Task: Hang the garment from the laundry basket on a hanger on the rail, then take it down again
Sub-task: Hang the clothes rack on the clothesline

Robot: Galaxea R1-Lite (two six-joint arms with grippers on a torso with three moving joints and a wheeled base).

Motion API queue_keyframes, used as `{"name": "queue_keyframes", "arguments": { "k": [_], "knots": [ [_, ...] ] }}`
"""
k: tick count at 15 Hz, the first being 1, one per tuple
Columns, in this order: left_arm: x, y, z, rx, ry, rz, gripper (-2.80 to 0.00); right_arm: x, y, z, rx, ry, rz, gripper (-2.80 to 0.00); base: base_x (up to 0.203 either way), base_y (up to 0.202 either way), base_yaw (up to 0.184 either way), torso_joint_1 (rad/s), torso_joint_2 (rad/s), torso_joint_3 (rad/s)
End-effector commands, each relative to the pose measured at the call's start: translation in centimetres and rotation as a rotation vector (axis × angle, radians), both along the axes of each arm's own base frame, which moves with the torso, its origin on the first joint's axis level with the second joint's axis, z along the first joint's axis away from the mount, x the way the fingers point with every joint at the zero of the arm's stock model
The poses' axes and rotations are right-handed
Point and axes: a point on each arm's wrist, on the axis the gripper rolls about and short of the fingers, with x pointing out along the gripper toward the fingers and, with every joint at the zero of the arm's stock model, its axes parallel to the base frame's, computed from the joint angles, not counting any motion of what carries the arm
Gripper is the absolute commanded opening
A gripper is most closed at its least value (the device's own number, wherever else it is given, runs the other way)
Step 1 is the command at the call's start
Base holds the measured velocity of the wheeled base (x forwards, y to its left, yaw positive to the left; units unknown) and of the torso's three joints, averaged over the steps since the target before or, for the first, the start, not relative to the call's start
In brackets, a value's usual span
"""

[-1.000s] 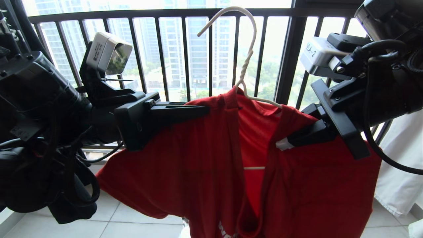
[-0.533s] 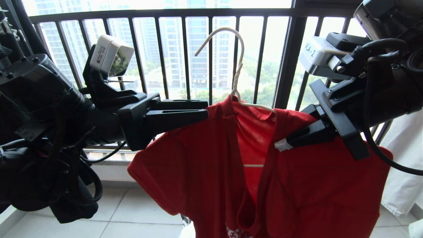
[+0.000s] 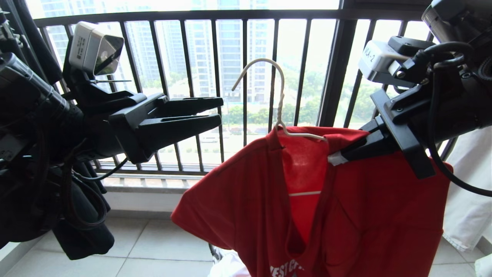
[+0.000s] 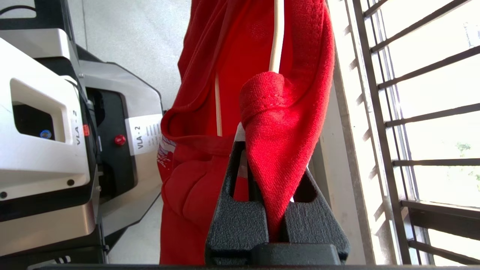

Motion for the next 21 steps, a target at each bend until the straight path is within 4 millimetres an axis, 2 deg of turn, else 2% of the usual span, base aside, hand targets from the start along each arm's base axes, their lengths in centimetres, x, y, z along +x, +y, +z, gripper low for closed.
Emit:
{"name": "queue_keyframes", "arguments": {
  "k": [1,2,3,4,8,12,18,20,21],
  "knots": [
    [-0.2,0.5,0.5,-0.006,-0.019,0.011,0.0,0.1,-0.4,0.0,-0.001,0.001,-0.011,-2.8,0.0,0.0,0.0,0.0,0.0,0.0],
    [-0.1,0.6,0.5,-0.007,-0.022,0.017,0.0,0.1,-0.5,0.1,0.0,-0.001,-0.013,-2.8,0.0,0.0,0.0,0.0,0.0,0.0],
    [-0.1,1.0,0.6,-0.009,-0.027,0.03,-0.61,0.2,-0.5,0.0,0.0,0.002,-0.018,-2.8,0.0,0.0,0.0,0.0,0.0,0.0],
    [-0.2,1.1,0.8,-0.012,-0.028,0.033,-2.8,0.2,-0.7,0.1,0.001,0.0,-0.025,-2.8,0.0,0.0,0.0,0.0,0.0,0.0],
    [0.2,1.5,2.3,-0.063,0.027,0.066,-2.8,1.3,-1.3,0.2,0.042,0.003,-0.1,-2.8,0.0,0.0,0.0,0.0,0.0,0.0],
    [0.1,1.6,3.5,-0.115,0.056,0.103,-2.8,2.1,-1.5,1.2,0.18,0.04,-0.242,-2.8,0.0,0.0,0.0,0.0,0.0,0.0],
    [0.7,1.6,6.0,-0.159,0.242,0.27,-2.8,2.8,-1.9,2.7,0.379,0.01,-0.558,-2.8,0.0,0.0,0.0,0.0,0.0,0.0],
    [1.1,1.5,6.4,-0.139,0.292,0.284,-2.8,3.3,-1.9,2.4,0.417,-0.024,-0.66,-2.8,0.0,0.0,0.0,0.0,0.0,0.0],
    [1.6,1.4,6.5,-0.117,0.338,0.292,-2.8,3.7,-1.9,1.4,0.405,-0.037,-0.706,-2.8,0.0,0.0,0.0,0.0,0.0,0.0]
  ]
}}
